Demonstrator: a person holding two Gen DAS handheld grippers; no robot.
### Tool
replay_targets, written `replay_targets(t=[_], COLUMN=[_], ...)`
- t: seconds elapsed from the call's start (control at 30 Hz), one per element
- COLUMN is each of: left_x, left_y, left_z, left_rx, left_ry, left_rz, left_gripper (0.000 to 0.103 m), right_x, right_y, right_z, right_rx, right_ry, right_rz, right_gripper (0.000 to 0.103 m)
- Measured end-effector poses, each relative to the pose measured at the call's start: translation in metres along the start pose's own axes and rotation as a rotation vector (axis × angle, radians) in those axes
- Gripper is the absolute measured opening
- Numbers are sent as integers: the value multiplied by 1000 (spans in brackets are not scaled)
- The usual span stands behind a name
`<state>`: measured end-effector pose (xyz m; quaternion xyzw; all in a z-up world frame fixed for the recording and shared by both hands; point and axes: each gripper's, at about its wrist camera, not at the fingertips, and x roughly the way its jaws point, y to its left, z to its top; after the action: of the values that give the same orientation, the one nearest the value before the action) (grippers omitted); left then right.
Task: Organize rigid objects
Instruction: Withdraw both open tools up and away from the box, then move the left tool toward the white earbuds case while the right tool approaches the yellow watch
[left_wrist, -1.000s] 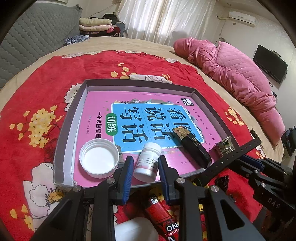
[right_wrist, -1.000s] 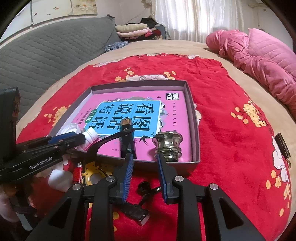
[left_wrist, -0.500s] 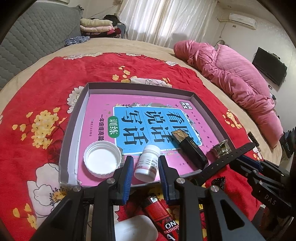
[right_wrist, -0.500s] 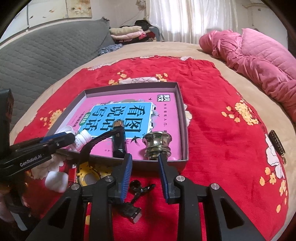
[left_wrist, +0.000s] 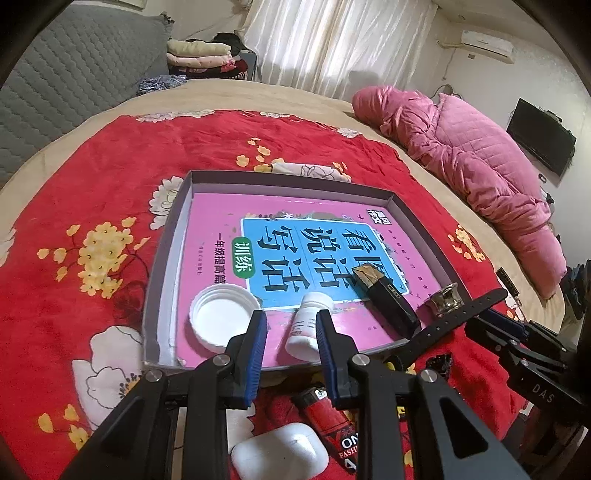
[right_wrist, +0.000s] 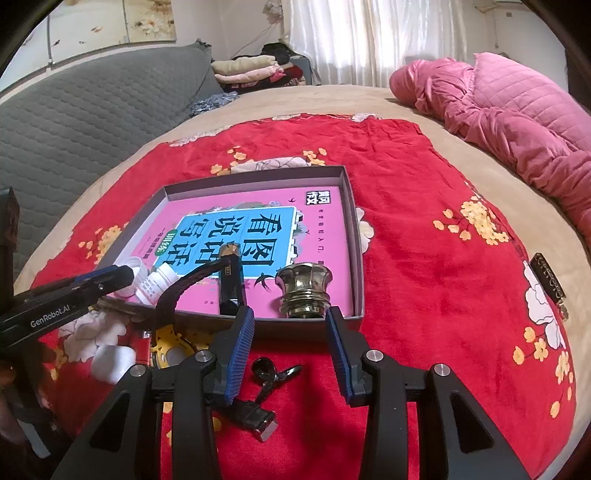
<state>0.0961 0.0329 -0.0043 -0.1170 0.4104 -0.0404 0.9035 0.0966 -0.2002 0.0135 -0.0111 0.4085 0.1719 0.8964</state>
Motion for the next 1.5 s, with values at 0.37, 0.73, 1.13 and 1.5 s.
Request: replay_targets(t=[0.37, 0.73, 1.13, 1.5], left_x=[-12, -22, -36, -48], left_y=[0, -4, 1, -2], left_z=[-3, -5, -7, -10], left_rx=[5, 12, 8, 28], left_ry=[-12, -18, -30, -36], left_rz=[12, 14, 23, 35], left_gripper=[27, 28, 39, 41], right_x=[-5, -13, -19, -31], right_y=[4, 10, 24, 29], right_z=[-2, -3, -6, -11], right_rx=[-13, -32, -85, -108], right_ry=[-7, -16, -20, -32], right_rz=[7, 20, 39, 38], right_gripper=[43, 48, 49, 62])
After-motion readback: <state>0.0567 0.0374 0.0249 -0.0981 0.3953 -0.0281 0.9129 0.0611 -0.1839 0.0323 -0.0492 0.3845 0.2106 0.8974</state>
